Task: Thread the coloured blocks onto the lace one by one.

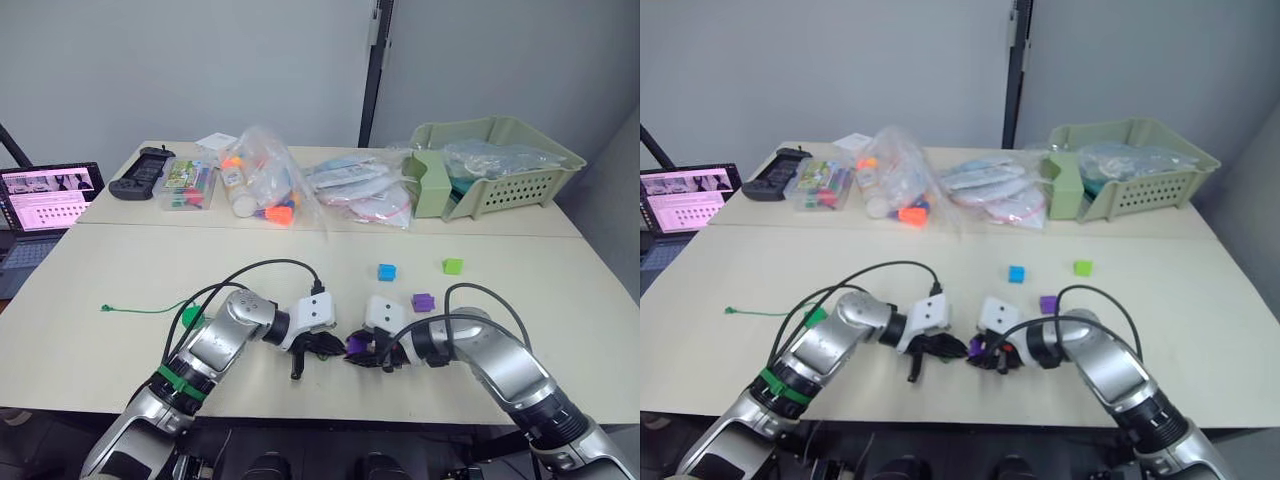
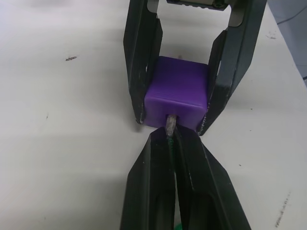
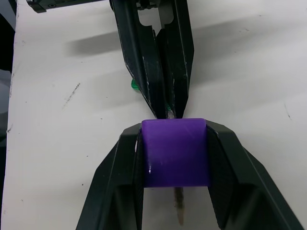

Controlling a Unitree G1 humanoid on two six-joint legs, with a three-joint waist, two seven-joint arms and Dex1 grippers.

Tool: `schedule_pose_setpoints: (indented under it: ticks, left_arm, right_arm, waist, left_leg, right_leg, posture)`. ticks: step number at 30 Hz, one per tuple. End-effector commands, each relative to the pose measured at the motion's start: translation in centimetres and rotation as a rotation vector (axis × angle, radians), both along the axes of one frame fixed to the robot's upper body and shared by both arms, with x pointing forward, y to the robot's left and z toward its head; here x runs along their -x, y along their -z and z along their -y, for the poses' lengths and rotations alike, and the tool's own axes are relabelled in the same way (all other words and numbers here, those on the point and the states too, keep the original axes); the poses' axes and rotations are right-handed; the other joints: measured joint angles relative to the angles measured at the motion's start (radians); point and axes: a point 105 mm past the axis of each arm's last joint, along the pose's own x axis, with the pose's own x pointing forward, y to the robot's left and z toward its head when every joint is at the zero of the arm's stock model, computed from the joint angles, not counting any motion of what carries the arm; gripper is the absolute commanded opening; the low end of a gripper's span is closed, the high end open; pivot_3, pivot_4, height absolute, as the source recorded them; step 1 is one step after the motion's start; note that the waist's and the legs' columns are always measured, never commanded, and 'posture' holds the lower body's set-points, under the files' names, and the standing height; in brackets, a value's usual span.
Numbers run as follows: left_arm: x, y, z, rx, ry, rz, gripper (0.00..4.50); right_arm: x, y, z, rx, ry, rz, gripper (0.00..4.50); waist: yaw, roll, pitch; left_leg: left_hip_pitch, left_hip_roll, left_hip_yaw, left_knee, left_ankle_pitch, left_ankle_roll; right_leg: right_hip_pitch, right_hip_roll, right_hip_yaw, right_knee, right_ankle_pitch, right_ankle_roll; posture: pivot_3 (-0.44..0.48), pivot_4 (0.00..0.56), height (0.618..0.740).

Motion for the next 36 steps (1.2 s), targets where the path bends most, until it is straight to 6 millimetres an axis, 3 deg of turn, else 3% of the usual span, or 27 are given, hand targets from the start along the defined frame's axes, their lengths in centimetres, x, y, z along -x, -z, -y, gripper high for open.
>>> schedule_pose_setpoints:
  ticks: [1, 8, 11, 14, 20, 32, 36]
  left_arm:
    - [-0.4, -1.7, 0.9, 0.053, 0.001, 0.054, 0.33]
    - [-0.3, -2.6, -1.0, 0.046, -0.02, 0.039, 2.58]
    - [0.2, -2.2, -3.1, 0.017, -0.036, -0.001, 2.58]
    - [0.4, -1.3, -3.9, -0.015, -0.046, 0.0, 2.58]
    - [0.8, 0.5, -3.0, -0.002, -0.048, -0.02, 2.58]
    - [0.2, 1.6, -1.9, 0.004, -0.07, 0.002, 2.58]
    - [0.2, 1.5, -2.4, -0.008, -0.065, 0.005, 1.35]
  right_arm:
    - [0.3, -0.8, -0.6, -0.03, -0.021, 0.023, 1.19]
    - [0.2, -0.7, -0.3, -0.028, -0.012, 0.022, 1.19]
    - [0.1, -0.7, -0.1, -0.029, -0.001, 0.022, 1.19]
    - [0.1, -0.7, 0.0, -0.028, 0.0, 0.022, 1.19]
    - [0.0, -0.8, 0.1, -0.027, 0.004, 0.022, 1.19]
    - [0.2, -0.9, 0.3, -0.023, 0.008, 0.023, 1.19]
    - [0.1, -1.0, 0.4, -0.022, 0.01, 0.028, 1.19]
  waist:
    - [0.001, 0.0, 0.0]
    - [-0.003, 0.0, 0.0]
    - [-0.006, 0.0, 0.0]
    - [-0.006, 0.0, 0.0]
    - [-0.001, 0.0, 0.0]
    - [0.002, 0.0, 0.0]
    - [0.0, 0.0, 0.0]
  left_leg:
    - [0.0, 0.0, 0.0, 0.0, 0.0, 0.0]
    - [-0.001, 0.0, -0.001, 0.0, 0.0, 0.0]
    - [-0.001, 0.001, -0.001, 0.0, 0.0, 0.0]
    - [0.0, 0.001, -0.001, -0.001, 0.0, 0.0]
    - [0.0, 0.001, -0.001, -0.001, 0.0, 0.0]
    - [0.0, 0.0, -0.001, -0.001, 0.0, 0.0]
    - [0.0, 0.0, -0.001, -0.001, 0.0, 0.0]
  right_leg:
    - [0.0, 0.0, 0.0, 0.0, 0.0, 0.0]
    - [-0.001, 0.0, 0.0, 0.001, 0.0, 0.0]
    - [-0.002, 0.0, 0.0, 0.001, 0.0, 0.0]
    - [-0.002, 0.0, 0.0, 0.001, 0.0, 0.0]
    - [-0.001, 0.0, 0.0, -0.001, 0.0, 0.0]
    - [0.0, 0.0, 0.0, -0.001, 0.0, 0.0]
    - [0.0, 0.0, 0.0, -0.001, 0.0, 0.0]
  posture:
    - [0.0, 0.15, 0.74]
    - [0.0, 0.15, 0.74]
    - [0.0, 0.15, 0.74]
    - [0.0, 0.15, 0.74]
    - [0.0, 0.15, 0.74]
    - [0.0, 0.15, 0.74]
    - [0.0, 0.15, 0.74]
